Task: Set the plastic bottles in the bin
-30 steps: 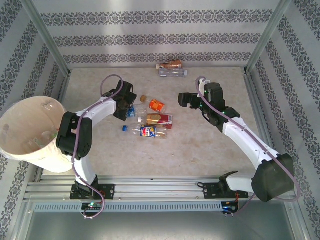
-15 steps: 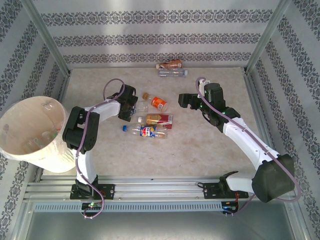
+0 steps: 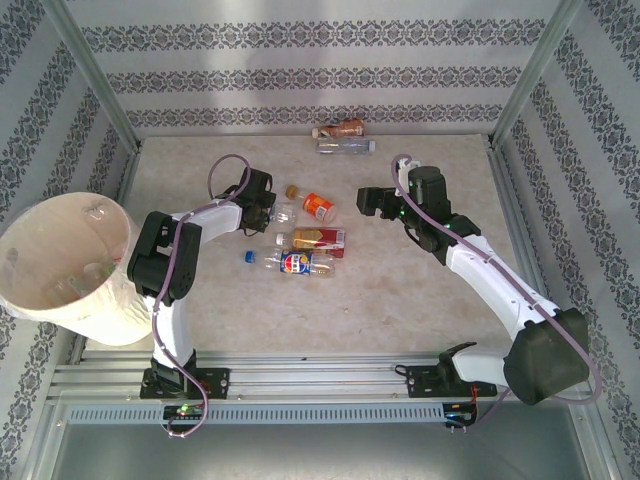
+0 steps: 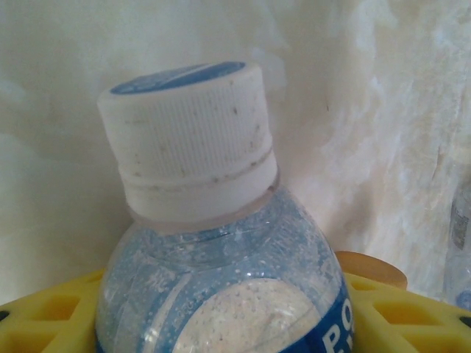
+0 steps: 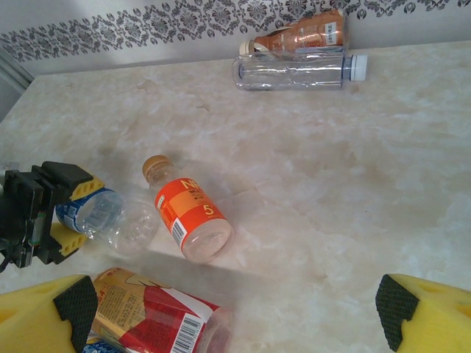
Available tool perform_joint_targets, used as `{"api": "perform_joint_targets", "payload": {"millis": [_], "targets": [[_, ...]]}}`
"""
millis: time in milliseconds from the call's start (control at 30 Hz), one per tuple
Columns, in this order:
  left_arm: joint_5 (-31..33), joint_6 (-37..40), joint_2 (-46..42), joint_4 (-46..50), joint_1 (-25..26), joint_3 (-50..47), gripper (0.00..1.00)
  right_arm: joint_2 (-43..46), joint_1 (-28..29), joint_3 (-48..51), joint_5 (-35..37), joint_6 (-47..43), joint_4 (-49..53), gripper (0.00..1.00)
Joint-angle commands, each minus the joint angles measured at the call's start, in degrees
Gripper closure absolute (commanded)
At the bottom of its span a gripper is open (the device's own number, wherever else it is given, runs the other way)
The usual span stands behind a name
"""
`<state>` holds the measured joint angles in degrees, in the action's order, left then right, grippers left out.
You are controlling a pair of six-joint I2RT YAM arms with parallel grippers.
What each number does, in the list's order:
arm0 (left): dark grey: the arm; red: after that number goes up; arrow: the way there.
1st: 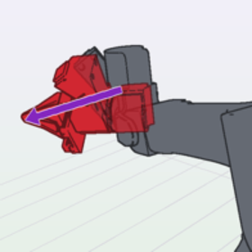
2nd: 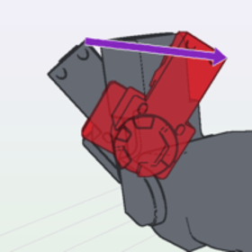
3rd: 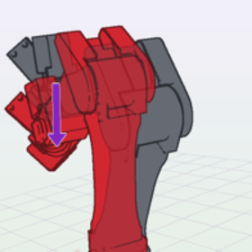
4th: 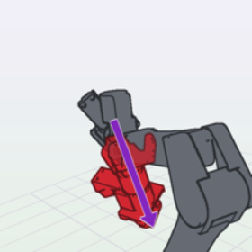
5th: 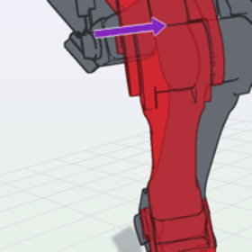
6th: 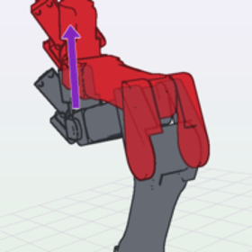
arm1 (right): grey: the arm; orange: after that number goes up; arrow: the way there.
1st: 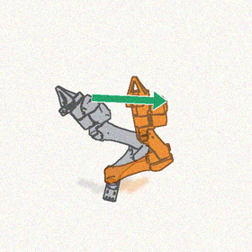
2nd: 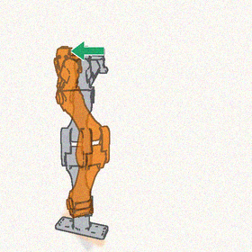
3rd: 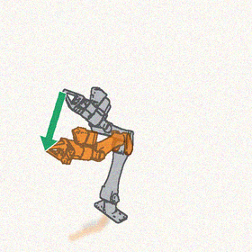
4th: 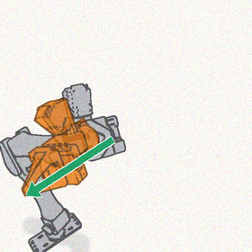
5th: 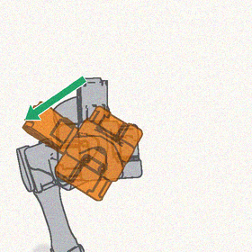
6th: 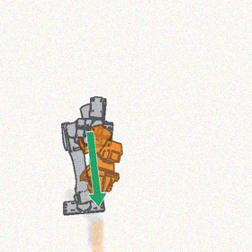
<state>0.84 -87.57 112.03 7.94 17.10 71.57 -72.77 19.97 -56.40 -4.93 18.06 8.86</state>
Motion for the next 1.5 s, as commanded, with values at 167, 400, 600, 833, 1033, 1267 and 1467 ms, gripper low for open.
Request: {"api": "perform_joint_targets", "payload": {"millis": [167, 400, 600, 833, 1033, 1267, 1467], "targets": [[4.1, 10.1, -7.6, -2.4, -1.1, -1.9, 0.45, 0.0, -0.5, 0.3, -0.1, 0.0, -0.4, 0.02], [7.0, 23.4, -15.8, -1.2, -1.4, -1.5, 0.43, -0.7, 0.1, 0.6, -2.3, 0.7, -3.6, 0.02], [11.0, 32.1, -23.5, 2.3, -1.4, -1.1, 0.43, -0.9, 1.6, 0.6, -3.2, 0.1, -6.6, 0.02], [15.3, 40.4, -33.3, 5.8, -1.6, -1.0, 0.44, -1.6, 3.4, 0.1, -2.6, -1.2, -9.7, 0.02], [18.9, 49.3, -40.3, 13.0, -2.1, 3.5, 0.44, -3.1, 3.9, -1.0, -2.5, -0.7, -12.1, 0.02], [26.0, 60.8, -45.6, 24.6, -2.8, 12.0, 0.44, -5.0, 3.9, -2.0, -2.7, 0.7, -13.7, 0.02], [36.6, 67.6, -49.1, 32.4, -3.0, 17.3, 0.44, -6.7, 4.0, -2.2, -3.2, 3.2, -16.9, 0.02]]}}
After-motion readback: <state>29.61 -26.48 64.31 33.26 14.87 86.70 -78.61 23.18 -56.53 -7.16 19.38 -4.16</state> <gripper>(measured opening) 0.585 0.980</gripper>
